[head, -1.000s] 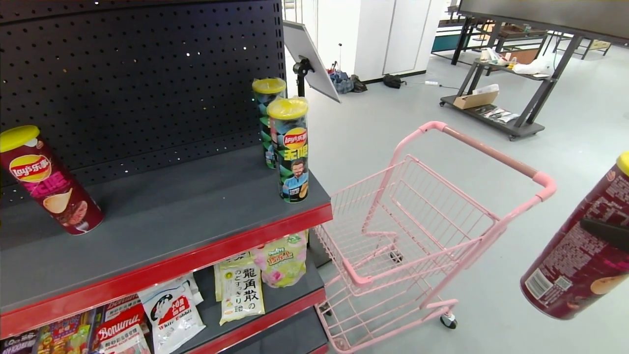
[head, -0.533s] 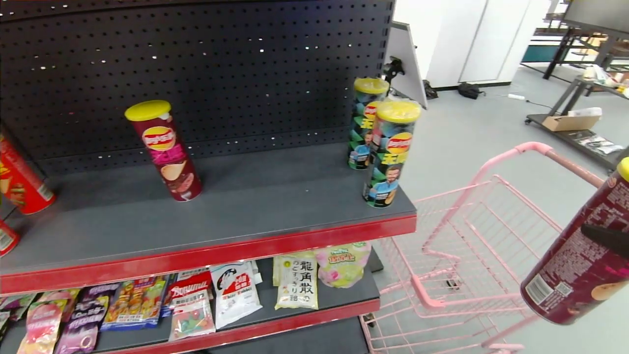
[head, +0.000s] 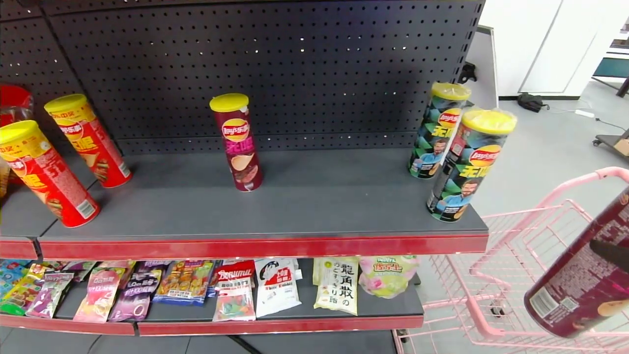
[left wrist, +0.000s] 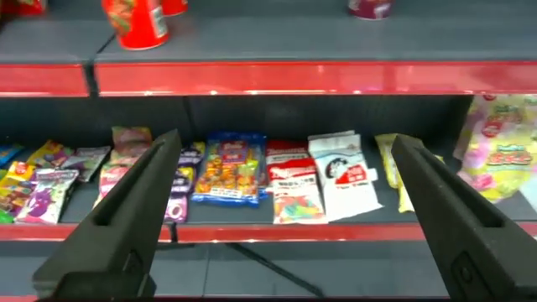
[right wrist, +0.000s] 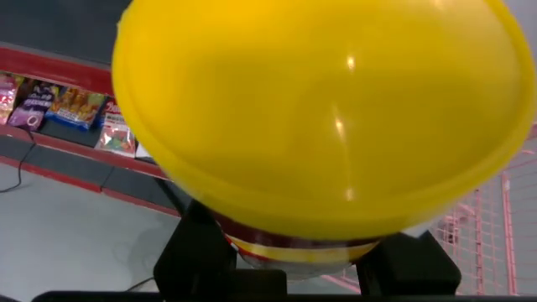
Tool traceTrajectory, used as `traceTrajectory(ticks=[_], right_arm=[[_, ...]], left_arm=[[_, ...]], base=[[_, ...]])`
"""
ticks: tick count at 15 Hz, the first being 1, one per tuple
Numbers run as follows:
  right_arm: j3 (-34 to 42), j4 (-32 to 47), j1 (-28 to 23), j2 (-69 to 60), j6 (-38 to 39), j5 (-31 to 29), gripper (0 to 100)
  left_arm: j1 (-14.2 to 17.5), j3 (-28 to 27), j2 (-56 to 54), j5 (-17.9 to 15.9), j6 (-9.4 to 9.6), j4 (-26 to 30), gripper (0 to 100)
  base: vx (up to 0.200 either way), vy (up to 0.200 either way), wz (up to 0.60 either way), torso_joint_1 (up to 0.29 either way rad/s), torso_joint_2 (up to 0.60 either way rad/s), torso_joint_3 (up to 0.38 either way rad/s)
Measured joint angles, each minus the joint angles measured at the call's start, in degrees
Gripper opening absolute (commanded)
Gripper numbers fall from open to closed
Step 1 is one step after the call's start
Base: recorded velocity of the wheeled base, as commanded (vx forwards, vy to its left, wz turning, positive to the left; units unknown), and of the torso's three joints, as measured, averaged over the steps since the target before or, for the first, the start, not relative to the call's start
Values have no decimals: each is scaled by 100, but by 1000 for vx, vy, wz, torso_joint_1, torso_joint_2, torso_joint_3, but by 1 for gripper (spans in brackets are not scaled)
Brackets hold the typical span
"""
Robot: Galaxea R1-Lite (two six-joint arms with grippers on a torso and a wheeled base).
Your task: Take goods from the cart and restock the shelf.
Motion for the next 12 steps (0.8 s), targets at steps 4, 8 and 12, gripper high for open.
traceTrajectory(ticks=[4,8,12], right_arm=[[124,-544,13,-44,29,60,0],[188,-491,33,-79,35,101,0],[204,-489,52,-84,33,106,0]], left_arm=[[-5,0,0,5,0,2,100],[-2,0,0,5,0,2,100],[-7,0,0,7,0,2,100]], base=[[0,200,0,4,6,0],[0,200,0,4,4,1],[0,50,0,1,2,-1]])
